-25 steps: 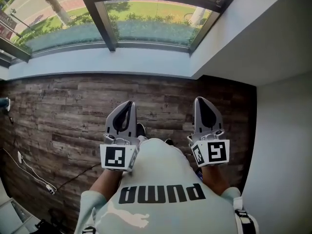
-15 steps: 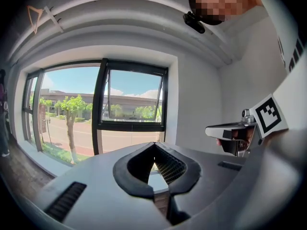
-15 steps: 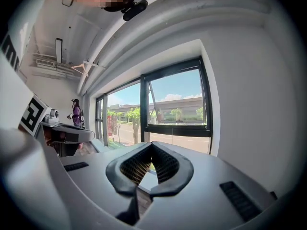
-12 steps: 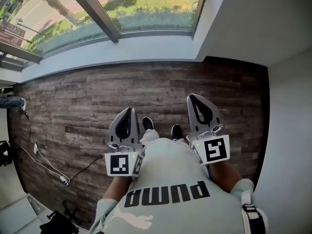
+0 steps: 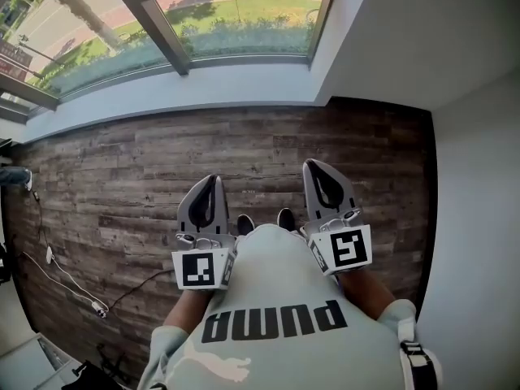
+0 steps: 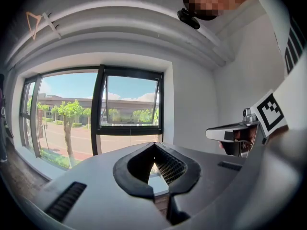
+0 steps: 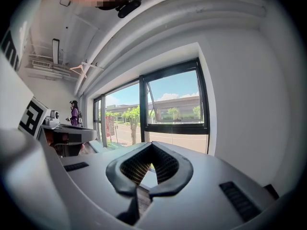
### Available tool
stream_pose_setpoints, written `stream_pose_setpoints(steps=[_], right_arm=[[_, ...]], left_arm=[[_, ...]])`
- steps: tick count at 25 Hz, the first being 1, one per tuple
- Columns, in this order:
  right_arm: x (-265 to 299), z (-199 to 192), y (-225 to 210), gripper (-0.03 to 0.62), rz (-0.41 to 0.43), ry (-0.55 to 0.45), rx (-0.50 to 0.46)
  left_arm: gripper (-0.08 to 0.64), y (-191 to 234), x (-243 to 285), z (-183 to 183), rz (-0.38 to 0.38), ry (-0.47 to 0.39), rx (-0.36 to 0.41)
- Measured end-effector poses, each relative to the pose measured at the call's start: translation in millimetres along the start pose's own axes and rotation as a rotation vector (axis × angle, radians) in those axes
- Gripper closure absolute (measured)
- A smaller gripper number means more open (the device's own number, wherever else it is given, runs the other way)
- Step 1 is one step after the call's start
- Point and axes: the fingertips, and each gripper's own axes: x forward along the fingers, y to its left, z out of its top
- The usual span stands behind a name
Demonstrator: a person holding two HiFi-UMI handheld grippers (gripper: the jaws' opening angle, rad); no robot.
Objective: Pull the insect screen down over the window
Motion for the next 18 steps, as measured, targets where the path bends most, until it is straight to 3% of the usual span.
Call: stream_pose_setpoints(steps=[18], right_arm=[[2.4, -3.0, 29.1, 0.588, -0.028, -0.014, -0.031]], left_arm=[[0.548, 22.2, -9.8, -1.8, -0.030, -0.028, -0.017]])
